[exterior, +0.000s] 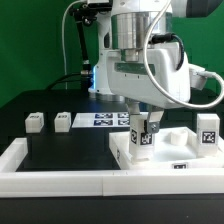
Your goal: Assemble square table
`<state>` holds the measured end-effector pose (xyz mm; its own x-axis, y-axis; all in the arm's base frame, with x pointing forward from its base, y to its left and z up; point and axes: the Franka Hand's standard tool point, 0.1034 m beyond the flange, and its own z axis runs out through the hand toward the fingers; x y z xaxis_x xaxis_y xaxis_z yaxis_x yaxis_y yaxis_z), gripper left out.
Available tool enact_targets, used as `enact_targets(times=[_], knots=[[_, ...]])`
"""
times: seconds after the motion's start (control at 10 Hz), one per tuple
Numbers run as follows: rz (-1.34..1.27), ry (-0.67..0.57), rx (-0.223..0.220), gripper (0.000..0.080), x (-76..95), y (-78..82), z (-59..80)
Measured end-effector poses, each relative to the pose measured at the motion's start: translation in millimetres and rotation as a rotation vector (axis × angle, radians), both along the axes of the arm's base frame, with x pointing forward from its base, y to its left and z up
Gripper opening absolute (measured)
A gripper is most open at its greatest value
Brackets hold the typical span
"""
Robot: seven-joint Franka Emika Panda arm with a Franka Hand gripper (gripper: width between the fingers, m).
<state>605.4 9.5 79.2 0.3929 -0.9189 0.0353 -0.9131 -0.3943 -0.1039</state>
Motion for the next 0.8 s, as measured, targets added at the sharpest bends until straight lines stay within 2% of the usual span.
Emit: enact_targets(times=[0.1, 0.2, 0.8], knots=[[0.058, -0.001, -0.005, 0.0548, 0.2, 0.0, 0.2], [0.09, -0.002, -0.009, 0.0628, 0.3, -0.1, 0.3], [0.69, -0.001, -0.074, 0.0649, -1.1, -0.1, -0.8]])
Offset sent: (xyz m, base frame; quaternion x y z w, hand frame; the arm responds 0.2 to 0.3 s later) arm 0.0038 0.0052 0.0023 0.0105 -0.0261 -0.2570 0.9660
